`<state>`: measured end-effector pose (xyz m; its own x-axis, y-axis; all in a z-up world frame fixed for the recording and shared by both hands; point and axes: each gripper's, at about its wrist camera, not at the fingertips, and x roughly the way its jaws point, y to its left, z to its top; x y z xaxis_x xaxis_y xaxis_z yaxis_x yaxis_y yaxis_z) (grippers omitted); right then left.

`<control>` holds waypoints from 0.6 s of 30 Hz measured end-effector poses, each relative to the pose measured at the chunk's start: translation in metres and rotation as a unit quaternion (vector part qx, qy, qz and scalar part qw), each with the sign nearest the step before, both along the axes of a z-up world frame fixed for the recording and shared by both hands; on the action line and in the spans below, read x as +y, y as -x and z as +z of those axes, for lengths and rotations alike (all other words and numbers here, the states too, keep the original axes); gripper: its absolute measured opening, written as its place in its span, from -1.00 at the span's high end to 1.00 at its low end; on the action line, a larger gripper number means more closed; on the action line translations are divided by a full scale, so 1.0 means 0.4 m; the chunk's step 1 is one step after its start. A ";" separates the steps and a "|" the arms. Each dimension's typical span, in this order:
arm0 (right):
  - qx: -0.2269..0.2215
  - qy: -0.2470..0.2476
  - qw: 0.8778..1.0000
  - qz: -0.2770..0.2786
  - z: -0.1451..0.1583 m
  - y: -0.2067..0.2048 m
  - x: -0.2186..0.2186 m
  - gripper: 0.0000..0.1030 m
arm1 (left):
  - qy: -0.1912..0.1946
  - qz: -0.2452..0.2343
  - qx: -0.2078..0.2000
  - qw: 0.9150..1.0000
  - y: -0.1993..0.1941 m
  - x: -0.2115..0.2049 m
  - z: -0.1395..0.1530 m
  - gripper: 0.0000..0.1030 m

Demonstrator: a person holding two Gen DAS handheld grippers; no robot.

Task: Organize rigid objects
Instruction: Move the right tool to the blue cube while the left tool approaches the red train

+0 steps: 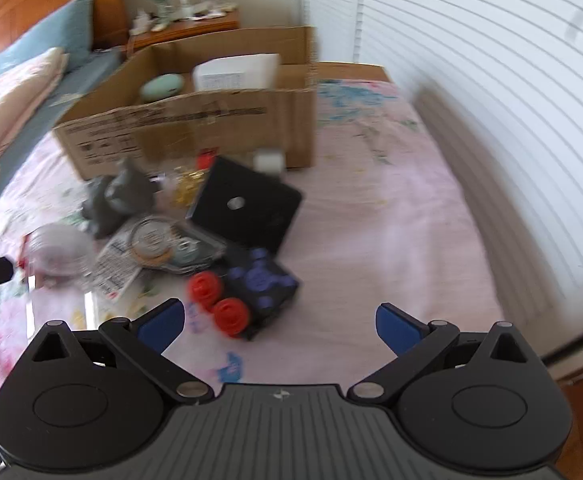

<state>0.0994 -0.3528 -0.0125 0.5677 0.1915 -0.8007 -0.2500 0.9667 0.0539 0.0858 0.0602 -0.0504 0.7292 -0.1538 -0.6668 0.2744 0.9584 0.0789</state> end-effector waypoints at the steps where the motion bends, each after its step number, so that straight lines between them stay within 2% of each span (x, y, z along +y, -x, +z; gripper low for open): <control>1: -0.002 0.002 1.000 0.010 -0.005 0.003 0.006 -1.00 | 0.002 -0.003 0.001 1.000 0.000 0.000 0.000 -0.97; 6: 0.014 0.028 0.999 0.022 -0.051 -0.010 0.027 -1.00 | -0.006 -0.022 0.009 1.000 -0.001 -0.001 -0.012 -0.97; 7: 0.005 0.040 0.999 0.023 -0.057 -0.008 0.029 -1.00 | -0.012 -0.028 0.011 0.999 -0.001 -0.001 -0.017 -0.97; 15: -0.016 0.035 0.998 0.039 -0.061 0.002 0.019 -1.00 | -0.080 -0.089 0.019 0.993 -0.024 -0.004 -0.073 -0.97; 18: -0.021 0.033 0.998 0.038 -0.062 0.006 0.017 -1.00 | -0.092 -0.110 0.022 0.989 -0.041 0.005 -0.092 -0.97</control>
